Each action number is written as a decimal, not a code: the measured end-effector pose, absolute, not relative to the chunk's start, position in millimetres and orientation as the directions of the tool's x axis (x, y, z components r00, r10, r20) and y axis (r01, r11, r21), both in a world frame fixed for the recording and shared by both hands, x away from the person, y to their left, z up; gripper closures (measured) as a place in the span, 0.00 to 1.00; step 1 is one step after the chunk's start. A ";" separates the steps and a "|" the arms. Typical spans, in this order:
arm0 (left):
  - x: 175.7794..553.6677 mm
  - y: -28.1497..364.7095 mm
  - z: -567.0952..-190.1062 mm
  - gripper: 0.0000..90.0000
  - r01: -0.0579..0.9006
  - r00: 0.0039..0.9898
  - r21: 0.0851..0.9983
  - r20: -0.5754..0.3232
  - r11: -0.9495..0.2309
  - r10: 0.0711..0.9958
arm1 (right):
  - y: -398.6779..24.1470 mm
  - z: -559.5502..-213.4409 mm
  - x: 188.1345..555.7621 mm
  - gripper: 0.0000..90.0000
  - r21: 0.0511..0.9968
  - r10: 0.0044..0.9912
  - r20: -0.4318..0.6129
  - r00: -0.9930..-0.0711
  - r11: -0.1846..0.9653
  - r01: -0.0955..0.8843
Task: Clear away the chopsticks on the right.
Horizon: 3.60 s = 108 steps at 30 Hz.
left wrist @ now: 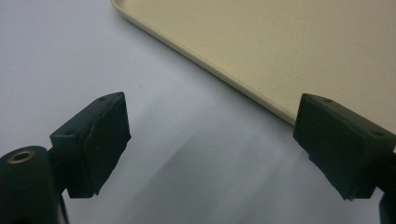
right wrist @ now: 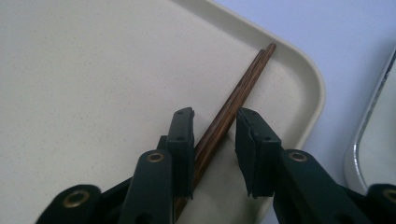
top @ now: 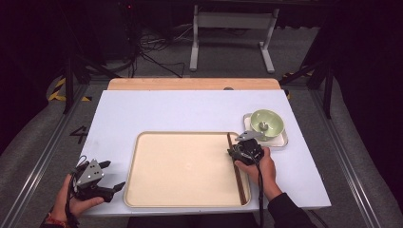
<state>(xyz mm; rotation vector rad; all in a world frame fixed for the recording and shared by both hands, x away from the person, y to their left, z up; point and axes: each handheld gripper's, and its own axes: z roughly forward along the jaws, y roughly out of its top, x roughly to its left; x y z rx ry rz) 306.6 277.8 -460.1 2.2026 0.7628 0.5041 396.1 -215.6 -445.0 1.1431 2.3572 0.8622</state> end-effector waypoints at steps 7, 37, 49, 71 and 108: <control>308.9 277.4 -460.9 0.13 0.370 0.745 0.748 0.114 -0.550 0.657 | -214.6 -443.5 390.1 0.70 0.670 0.785 -0.125 -0.606 0.517 0.532; 319.2 277.9 -456.6 0.13 0.352 0.752 0.765 0.111 -0.539 0.649 | -240.1 -363.2 340.2 0.63 0.852 0.755 -0.180 -0.631 0.440 0.283; 322.6 276.3 -458.6 0.13 0.353 0.757 0.758 0.113 -0.548 0.644 | -288.6 -345.1 357.7 0.62 0.882 0.867 -0.120 -0.483 0.316 0.349; 303.9 286.7 -463.1 0.13 0.373 0.743 0.742 0.121 -0.557 0.658 | -304.7 -376.6 390.4 0.60 0.770 0.902 -0.003 -0.431 0.277 0.575; 301.9 282.5 -462.1 0.13 0.361 0.752 0.740 0.129 -0.568 0.646 | -365.3 -387.5 394.3 0.94 0.755 0.929 0.092 -0.358 0.169 0.634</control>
